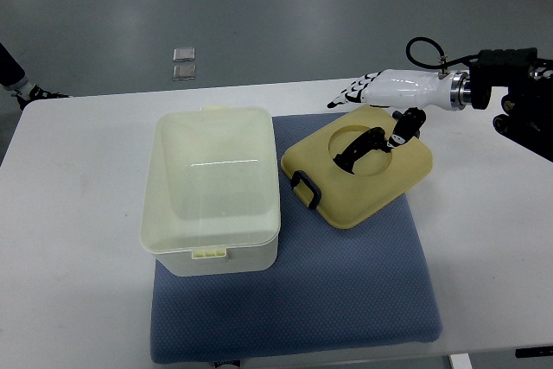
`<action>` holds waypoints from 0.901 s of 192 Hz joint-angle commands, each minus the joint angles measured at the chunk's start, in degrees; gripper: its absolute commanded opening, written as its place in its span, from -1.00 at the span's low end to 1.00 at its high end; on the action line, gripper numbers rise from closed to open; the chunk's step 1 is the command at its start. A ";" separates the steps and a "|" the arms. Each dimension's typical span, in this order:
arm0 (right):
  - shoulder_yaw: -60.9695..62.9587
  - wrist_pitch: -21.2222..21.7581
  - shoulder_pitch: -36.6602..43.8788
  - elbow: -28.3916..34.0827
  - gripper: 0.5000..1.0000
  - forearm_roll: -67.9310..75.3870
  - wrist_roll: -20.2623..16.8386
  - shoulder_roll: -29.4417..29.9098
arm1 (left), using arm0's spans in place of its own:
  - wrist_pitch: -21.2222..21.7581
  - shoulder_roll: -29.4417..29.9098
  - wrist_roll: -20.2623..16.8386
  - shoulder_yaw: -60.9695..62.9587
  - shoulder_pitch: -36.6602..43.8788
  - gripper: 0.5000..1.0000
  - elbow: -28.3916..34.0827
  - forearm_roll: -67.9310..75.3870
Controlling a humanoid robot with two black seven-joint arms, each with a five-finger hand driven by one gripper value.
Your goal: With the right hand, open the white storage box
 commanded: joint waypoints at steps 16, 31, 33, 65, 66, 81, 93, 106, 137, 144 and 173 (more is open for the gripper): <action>0.86 13.55 1.12 -0.09 0.69 17.20 0.01 -1.96 | 0.03 0.00 0.00 0.08 0.01 1.00 0.00 0.00; 0.78 16.46 1.12 -0.53 0.70 25.65 -0.54 -1.87 | -0.06 0.00 0.00 -0.01 0.01 1.00 0.00 0.00; 0.78 16.72 1.03 -0.53 0.70 26.79 -1.07 -1.87 | -0.06 0.00 0.00 -0.01 -0.08 1.00 0.00 0.00; 0.86 17.51 0.07 -1.23 0.70 46.29 -9.85 -1.00 | 0.03 0.00 0.00 0.08 0.01 1.00 0.00 0.00; 0.86 17.51 0.07 -1.23 0.70 46.30 -9.85 -1.00 | 0.03 0.00 0.00 0.08 0.01 1.00 0.00 0.00; 0.86 17.42 -0.37 -1.85 0.70 53.78 -14.51 -0.56 | -0.06 0.00 0.00 -0.01 0.01 1.00 0.00 0.00; 1.04 16.81 -0.90 -2.81 0.70 59.05 -18.29 0.41 | -0.06 0.00 0.00 -0.01 0.01 1.00 0.00 0.00; 2.62 16.81 -1.52 -3.96 0.70 64.06 -21.19 1.82 | 0.03 0.00 0.00 -0.01 0.01 1.00 0.00 0.00; 8.86 16.89 -4.15 -6.33 0.70 72.94 -28.93 4.81 | 0.03 0.00 0.00 -0.01 0.01 1.00 0.00 0.00; 10.53 16.81 -4.50 -6.59 0.70 75.05 -30.86 5.60 | 0.03 0.00 0.00 -0.01 0.01 1.00 0.00 0.00; 15.63 16.54 -6.00 -6.94 0.70 85.14 -34.90 7.88 | 0.03 0.00 0.00 -0.01 0.01 1.00 0.00 0.00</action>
